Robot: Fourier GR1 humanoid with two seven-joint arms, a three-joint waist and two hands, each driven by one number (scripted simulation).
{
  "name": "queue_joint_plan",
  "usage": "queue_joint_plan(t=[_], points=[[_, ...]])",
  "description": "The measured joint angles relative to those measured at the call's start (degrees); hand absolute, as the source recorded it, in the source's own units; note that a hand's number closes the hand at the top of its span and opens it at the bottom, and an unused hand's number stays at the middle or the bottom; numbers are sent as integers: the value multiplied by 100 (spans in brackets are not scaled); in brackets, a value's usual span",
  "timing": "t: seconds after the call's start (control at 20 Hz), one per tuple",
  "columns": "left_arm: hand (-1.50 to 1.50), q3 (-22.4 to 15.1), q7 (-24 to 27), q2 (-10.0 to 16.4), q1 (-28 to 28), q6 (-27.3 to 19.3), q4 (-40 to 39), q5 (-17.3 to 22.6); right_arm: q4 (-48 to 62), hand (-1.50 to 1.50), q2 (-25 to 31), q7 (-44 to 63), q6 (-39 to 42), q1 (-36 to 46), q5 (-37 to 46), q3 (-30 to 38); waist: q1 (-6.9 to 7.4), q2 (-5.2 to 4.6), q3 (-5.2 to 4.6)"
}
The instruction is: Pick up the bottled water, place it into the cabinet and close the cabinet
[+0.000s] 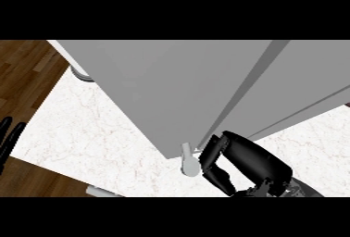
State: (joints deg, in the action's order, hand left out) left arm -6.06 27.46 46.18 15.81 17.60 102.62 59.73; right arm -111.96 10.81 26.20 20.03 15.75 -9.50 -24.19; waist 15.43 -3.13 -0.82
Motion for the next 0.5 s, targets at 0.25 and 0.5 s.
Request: queue_joint_plan(t=[0.25, 0.5], points=[[-150, 17, 29, -49, 58, 24, -91, 17, 1088, 150, -657, 306, -801, 1121, 372, 496, -135, 46, 23], [-150, 69, 69, -93, 49, 42, -220, 26, 2155, 150, -972, 382, -1595, 2146, 542, 883, -258, 60, 51]])
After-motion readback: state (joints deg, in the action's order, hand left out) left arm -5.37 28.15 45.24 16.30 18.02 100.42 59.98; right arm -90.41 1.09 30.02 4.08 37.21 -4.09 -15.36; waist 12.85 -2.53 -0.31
